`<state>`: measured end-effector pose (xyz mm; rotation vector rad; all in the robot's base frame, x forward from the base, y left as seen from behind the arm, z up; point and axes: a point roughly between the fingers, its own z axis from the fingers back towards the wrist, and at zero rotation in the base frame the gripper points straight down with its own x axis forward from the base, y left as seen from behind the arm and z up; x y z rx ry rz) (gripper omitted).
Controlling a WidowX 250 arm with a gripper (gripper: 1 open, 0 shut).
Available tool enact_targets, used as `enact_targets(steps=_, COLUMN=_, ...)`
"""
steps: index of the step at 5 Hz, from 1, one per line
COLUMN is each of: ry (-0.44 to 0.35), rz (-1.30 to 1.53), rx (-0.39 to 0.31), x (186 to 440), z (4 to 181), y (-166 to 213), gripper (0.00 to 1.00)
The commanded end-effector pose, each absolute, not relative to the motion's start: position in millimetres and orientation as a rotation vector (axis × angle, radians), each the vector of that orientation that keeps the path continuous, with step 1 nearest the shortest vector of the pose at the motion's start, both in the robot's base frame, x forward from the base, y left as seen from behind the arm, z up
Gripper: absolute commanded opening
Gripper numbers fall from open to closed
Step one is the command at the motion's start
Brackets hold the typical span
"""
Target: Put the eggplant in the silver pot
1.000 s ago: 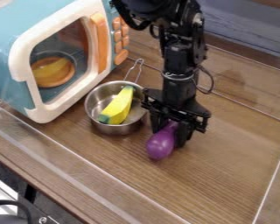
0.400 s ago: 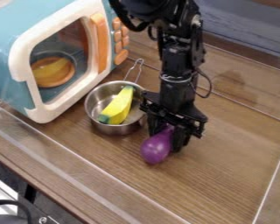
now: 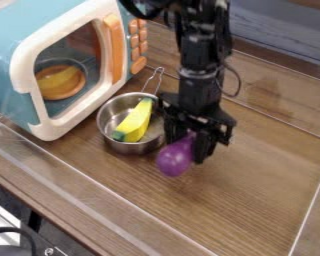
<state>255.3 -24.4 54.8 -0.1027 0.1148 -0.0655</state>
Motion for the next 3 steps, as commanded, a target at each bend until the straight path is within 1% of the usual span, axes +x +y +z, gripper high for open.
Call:
enact_targets(steps=1, ry=0.021, rz=-0.047, rx=-0.091, x=265, z=96.3, y=-18, gripper=0.00)
enact_targets(steps=2, ry=-0.014, rz=0.010, rx=-0.076, x=264, z=122.7, y=-7, gripper=0.00)
enact_targets(steps=3, ry=-0.037, rz=0.062, rx=-0.060, x=260, z=139.2, y=8, gripper=0.00)
